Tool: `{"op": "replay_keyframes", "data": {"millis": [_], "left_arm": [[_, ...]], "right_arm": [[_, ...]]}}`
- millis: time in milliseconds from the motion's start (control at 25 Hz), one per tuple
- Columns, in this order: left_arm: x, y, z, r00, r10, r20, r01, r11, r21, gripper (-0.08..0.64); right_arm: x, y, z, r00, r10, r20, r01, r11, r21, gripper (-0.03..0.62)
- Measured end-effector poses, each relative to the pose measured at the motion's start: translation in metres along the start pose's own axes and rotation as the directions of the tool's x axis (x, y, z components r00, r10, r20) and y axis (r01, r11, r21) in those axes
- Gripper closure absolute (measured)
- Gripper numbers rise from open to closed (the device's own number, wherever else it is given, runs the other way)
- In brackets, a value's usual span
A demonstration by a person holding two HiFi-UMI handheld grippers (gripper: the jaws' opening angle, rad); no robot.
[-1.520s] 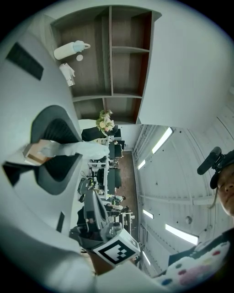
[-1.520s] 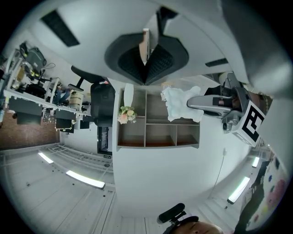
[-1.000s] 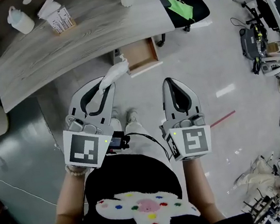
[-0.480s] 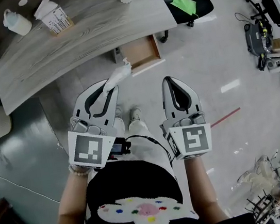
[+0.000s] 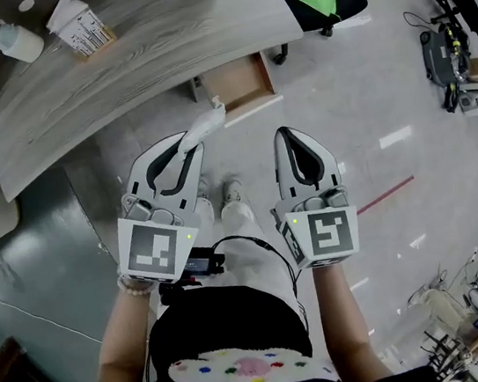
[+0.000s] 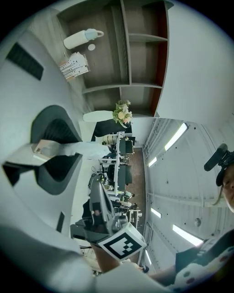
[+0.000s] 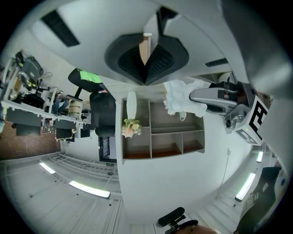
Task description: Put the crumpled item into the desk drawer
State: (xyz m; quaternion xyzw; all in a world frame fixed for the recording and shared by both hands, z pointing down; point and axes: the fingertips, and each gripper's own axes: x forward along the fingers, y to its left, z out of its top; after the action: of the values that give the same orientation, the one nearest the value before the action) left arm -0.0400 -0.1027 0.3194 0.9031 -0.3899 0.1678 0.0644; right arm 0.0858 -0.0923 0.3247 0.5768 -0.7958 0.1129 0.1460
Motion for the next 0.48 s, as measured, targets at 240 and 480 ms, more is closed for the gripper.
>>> {"op": "replay_keyframes", "data": {"millis": [240, 480], "left_arm": [[0.013, -0.003, -0.014, 1.000, -0.010, -0.025, 0.010, 1.000, -0.011, 0.502], [0.026, -0.005, -0.033, 0.999, -0.022, -0.041, 0.020, 0.999, -0.029, 0.502]], "right_arm": [[0.010, -0.004, -0.016, 1.000, -0.001, -0.019, 0.001, 1.000, 0.003, 0.588], [0.019, -0.006, -0.028, 0.999, 0.006, -0.038, -0.007, 0.999, -0.032, 0.588]]}}
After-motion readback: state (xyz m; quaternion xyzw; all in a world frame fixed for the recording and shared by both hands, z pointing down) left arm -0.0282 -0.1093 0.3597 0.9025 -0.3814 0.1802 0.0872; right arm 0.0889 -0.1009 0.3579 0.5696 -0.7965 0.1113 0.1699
